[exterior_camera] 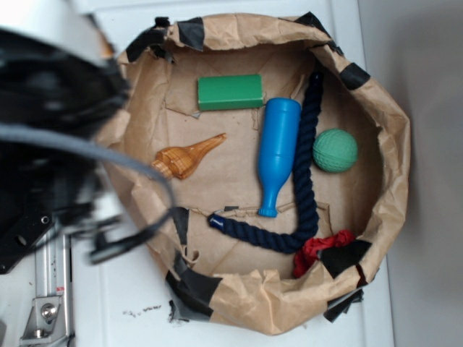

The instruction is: Grab the shell.

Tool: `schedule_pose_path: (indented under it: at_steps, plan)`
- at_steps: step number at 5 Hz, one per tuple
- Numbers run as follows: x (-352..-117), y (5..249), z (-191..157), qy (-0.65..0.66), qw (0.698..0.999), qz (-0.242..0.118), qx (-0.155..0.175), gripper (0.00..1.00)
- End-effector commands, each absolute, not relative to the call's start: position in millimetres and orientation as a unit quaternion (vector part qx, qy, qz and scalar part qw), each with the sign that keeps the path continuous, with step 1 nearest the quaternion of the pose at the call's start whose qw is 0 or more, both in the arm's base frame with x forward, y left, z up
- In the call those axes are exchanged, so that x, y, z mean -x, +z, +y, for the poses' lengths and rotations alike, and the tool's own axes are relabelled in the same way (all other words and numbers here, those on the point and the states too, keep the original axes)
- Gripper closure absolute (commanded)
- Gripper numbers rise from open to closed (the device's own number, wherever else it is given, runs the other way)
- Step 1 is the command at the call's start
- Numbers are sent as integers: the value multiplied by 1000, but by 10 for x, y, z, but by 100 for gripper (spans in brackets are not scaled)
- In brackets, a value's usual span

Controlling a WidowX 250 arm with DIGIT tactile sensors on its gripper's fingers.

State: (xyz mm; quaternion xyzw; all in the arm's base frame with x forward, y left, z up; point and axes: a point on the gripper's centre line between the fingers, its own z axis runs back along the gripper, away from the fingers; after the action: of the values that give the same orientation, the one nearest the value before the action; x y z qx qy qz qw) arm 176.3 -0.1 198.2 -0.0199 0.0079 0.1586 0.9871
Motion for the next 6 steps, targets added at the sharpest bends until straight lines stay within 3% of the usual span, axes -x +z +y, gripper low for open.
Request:
schedule_pose_path:
  at_steps: [1, 2, 3, 4, 6]
  plan:
    - [-2001, 1364, 116, 186, 982, -8, -23, 0]
    - [-2246, 863, 120, 144, 989, -8, -20, 0]
    - [-2283, 457, 98, 106, 994, 1, -12, 0]
    - [-2489, 260, -121, 78, 997, 12, -25, 0]
    - [-2180, 285, -223, 38, 998, 41, -19, 0]
